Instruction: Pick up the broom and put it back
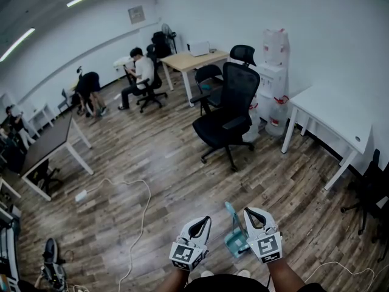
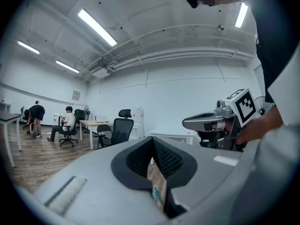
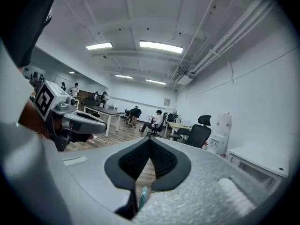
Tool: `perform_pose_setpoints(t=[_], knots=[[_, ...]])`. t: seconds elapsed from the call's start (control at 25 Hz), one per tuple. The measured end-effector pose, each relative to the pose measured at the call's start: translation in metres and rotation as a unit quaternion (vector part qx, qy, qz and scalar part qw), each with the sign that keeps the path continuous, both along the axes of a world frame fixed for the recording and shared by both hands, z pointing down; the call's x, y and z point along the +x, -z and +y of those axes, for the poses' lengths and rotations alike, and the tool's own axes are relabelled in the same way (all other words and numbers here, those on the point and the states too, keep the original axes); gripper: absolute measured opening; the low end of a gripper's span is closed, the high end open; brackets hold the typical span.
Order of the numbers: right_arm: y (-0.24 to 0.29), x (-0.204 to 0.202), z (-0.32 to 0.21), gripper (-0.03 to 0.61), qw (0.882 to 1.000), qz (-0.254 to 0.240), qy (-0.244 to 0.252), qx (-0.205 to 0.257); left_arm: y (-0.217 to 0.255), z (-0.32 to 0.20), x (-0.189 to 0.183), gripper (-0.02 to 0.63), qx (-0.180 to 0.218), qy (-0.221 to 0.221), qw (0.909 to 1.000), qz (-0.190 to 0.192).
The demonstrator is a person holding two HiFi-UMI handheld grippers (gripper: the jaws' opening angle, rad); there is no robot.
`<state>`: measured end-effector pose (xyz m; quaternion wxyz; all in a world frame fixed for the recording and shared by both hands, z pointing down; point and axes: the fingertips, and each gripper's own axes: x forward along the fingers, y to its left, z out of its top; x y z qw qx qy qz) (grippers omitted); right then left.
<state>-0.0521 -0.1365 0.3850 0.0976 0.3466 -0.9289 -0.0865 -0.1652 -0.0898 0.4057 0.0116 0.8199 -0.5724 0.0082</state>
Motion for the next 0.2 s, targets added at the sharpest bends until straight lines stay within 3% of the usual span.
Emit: perform_pose_setpoints(t=[0.2], knots=[[-0.0033, -0.0021, -0.0068, 0.002, 1.0, -0.007, 0.005, 0.0, 0.0032, -0.0022, 0.0108, 0.018, 0.011, -0.039, 0.9992, -0.001]])
